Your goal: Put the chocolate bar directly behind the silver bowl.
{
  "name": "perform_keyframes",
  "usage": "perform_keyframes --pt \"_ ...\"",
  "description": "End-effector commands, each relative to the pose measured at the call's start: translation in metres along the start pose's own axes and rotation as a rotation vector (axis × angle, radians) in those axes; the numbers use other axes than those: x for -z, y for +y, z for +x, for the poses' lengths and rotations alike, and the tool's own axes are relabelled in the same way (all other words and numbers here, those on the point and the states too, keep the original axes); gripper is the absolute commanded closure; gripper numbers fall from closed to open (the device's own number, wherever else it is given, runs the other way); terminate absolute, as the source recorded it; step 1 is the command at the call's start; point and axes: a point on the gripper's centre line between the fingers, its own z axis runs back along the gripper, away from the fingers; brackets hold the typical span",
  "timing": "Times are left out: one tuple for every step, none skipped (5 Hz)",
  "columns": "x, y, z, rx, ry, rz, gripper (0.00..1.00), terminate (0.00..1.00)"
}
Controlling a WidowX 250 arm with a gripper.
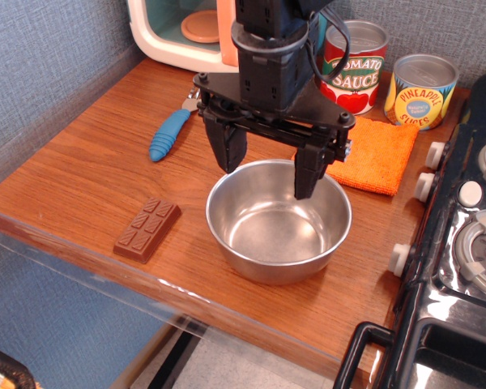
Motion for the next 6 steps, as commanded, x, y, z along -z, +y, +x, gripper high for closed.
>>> perform_keyframes --pt "0.0 0.0 0.0 0.0 0.0 0.0 0.0 0.0" --pt "-0.001 0.021 0.0 -0.006 0.014 -0.04 0.0 0.0" --pt "-0.004 0.06 -0.007 -0.067 0.048 0.012 0.0 0.0" --pt "-0.005 0.103 -0.019 -0.079 0.049 0.074 0.0 0.0" --pt "0.003 0.126 -0.03 -0.084 0.061 0.102 0.0 0.0" --pt "0.016 0.13 -0.035 -0.117 0.076 0.105 0.0 0.0"
